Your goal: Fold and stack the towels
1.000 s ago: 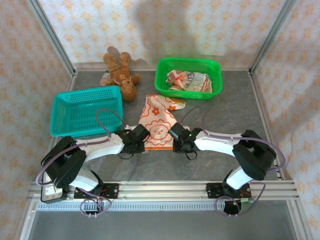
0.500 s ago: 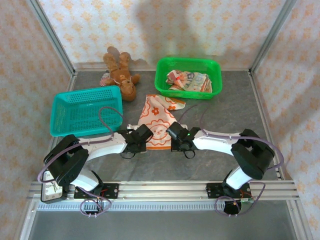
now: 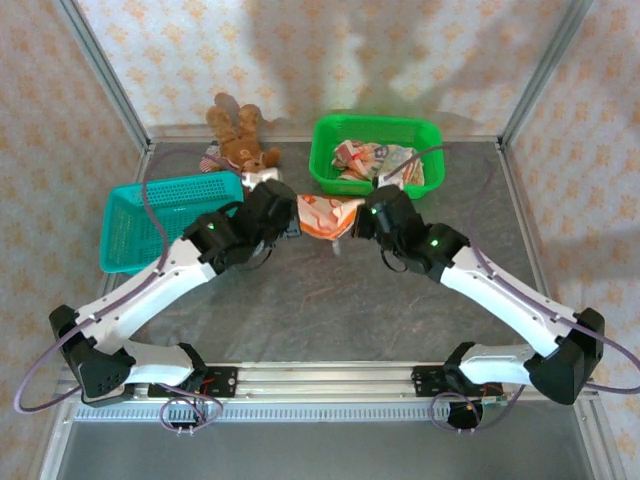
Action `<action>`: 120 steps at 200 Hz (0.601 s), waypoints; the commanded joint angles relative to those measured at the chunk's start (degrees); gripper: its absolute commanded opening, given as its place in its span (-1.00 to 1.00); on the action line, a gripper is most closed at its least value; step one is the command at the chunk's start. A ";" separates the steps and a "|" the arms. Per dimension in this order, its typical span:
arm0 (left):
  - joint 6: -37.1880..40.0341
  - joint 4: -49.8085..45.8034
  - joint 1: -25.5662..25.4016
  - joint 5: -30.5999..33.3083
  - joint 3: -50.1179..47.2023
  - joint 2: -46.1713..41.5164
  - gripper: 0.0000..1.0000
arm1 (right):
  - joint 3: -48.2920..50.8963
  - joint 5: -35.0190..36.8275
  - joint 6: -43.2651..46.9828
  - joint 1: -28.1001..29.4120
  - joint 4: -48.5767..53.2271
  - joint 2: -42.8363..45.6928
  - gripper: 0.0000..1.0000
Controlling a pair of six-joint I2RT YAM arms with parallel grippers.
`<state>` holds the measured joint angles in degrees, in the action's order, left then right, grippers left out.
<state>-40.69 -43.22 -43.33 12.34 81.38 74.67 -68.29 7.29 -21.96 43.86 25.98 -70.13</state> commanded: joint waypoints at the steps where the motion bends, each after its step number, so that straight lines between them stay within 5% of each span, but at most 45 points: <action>1: 6.76 -4.14 1.47 6.06 10.28 2.40 -1.00 | -7.75 4.75 7.68 -0.68 -3.48 -1.22 -1.00; 67: 16.50 -8.42 8.56 -0.38 41.96 16.00 -1.00 | -27.93 9.49 16.13 -2.02 -6.38 -9.92 -1.00; 120: 17.38 -9.12 9.76 -4.12 44.31 16.01 -1.00 | -32.52 11.29 12.43 -2.02 -4.40 -12.18 -1.00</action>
<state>-25.36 -49.63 -34.33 10.46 124.62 91.88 -99.00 15.94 -8.08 42.15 20.91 -82.19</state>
